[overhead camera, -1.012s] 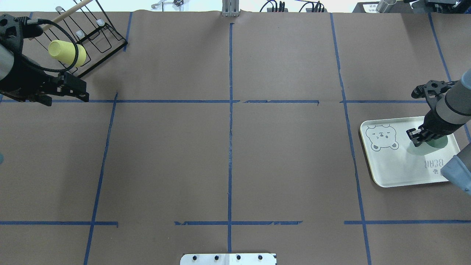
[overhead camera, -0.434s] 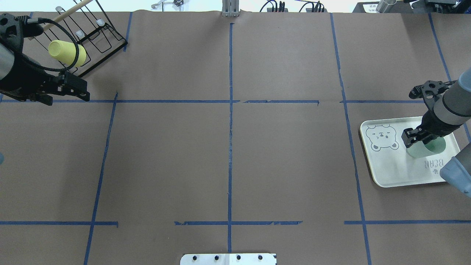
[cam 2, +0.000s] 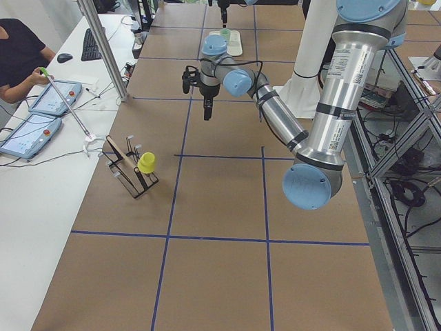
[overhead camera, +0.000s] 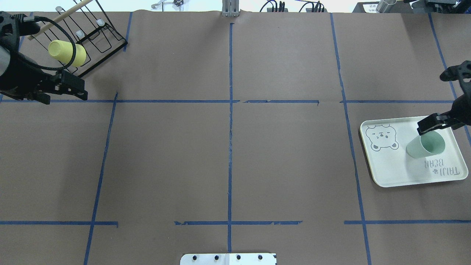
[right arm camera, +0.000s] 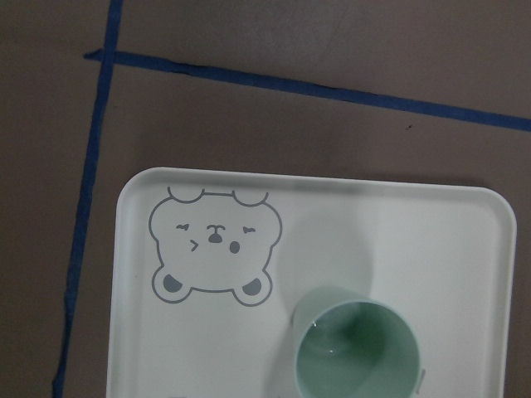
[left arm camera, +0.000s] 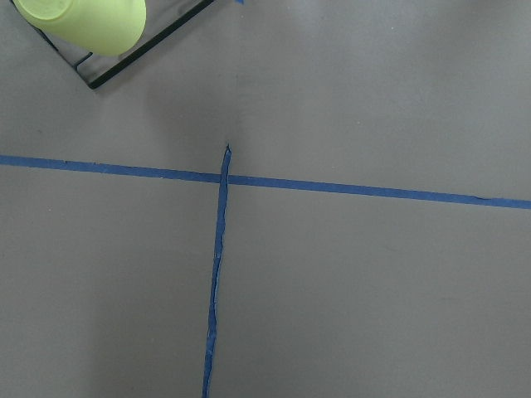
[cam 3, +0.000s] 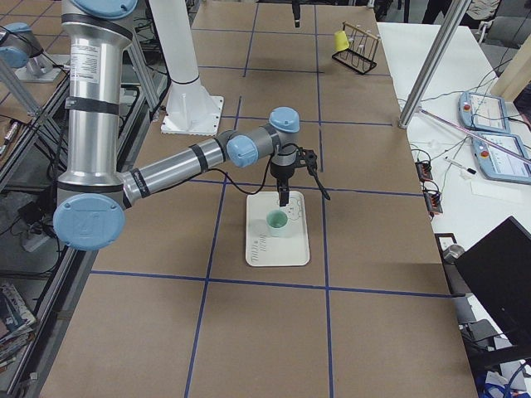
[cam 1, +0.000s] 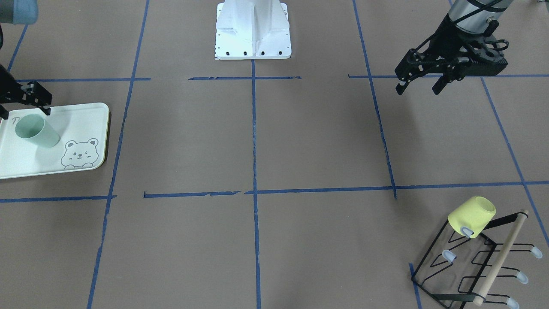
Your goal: Left arm grabs green cup and hands to right arm on tray
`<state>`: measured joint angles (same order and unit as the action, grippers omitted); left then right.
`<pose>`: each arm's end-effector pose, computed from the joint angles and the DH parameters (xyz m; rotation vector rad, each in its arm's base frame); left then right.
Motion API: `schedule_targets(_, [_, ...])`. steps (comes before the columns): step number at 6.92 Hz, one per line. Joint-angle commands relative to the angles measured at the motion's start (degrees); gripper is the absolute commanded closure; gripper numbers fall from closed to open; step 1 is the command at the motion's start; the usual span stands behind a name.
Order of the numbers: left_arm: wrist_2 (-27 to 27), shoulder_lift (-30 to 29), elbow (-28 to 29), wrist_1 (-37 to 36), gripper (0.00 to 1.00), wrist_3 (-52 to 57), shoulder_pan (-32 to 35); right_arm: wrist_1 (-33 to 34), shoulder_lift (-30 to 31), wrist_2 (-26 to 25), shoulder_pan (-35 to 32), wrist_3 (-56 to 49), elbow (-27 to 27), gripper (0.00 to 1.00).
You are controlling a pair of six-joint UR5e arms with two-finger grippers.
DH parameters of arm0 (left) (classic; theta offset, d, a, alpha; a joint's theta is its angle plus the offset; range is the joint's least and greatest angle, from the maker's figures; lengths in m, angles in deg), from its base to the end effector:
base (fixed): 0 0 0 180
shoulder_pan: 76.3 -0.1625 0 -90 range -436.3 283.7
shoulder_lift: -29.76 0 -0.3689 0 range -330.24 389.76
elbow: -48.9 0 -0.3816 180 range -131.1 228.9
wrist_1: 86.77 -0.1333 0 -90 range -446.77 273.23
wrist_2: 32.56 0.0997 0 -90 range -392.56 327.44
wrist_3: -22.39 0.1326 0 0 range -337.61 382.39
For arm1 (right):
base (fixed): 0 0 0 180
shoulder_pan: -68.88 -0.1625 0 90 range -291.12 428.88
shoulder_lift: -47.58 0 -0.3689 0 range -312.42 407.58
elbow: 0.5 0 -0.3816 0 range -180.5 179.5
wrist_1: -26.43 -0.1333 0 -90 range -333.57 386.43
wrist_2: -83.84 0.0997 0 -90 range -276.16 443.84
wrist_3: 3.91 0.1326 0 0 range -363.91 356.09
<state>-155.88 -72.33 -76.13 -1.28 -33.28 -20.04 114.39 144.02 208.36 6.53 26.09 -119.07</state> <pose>0.2193 -0.4372 0.2576 0.1233 0.9008 -0.1399 -0.1563 -0.4237 0.4442 0.0721 -0.7168 -0.0878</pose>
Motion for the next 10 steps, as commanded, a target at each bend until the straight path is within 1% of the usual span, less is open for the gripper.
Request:
schedule_targets(1, [0.0, 6.7, -3.1, 0.0, 0.0, 7.4, 1.2, 0.1, 5.0, 8.4, -12.7, -6.5, -1.1, 0.0])
schedule_targets(2, [-0.2, 11.3, -3.7, 0.1, 0.0, 15.2, 3.2, 0.2, 5.8, 9.1, -18.2, -17.0, 3.4, 0.0])
schedule_targets(3, [-0.4, 16.3, -3.6, 0.0, 0.0, 25.7, 7.5, 0.2, 5.9, 10.2, -22.6, -25.1, 8.1, 0.0])
schedule_targets(4, [-3.6, 20.0, -2.7, -0.1, 0.0, 35.3, 12.2, 0.0, 6.6, 13.0, -24.6, -30.0, 12.2, 0.0])
schedule_targets(5, [-9.6, 22.7, 2.1, 0.6, 0.0, 46.4, 19.3, -0.2, 7.9, 14.2, -25.4, -33.3, 12.6, 0.0])
schedule_targets(6, [-15.2, 22.6, 8.0, 0.0, 0.0, 55.7, 26.1, -0.3, 8.3, 15.1, -25.5, -33.5, 12.1, 0.0])
schedule_targets(7, [-15.7, 22.5, 11.1, 0.3, 0.0, 57.9, 28.4, -0.6, 8.2, 14.9, -25.5, -33.5, 12.3, 0.0])
schedule_targets(8, [-15.1, 22.4, 11.7, 0.0, 0.0, 60.2, 29.0, -0.6, 8.2, 14.5, -25.5, -33.5, 12.3, 0.0])
schedule_targets(9, [-15.5, 21.9, 15.5, 0.0, 0.0, 64.7, 32.2, -0.3, 8.1, 14.5, -25.5, -33.5, 12.4, 0.0])
schedule_targets(10, [-15.5, 22.5, 15.8, -0.1, 0.0, 65.6, 32.9, -0.2, 8.1, 14.4, -25.4, -33.5, 12.5, 0.0])
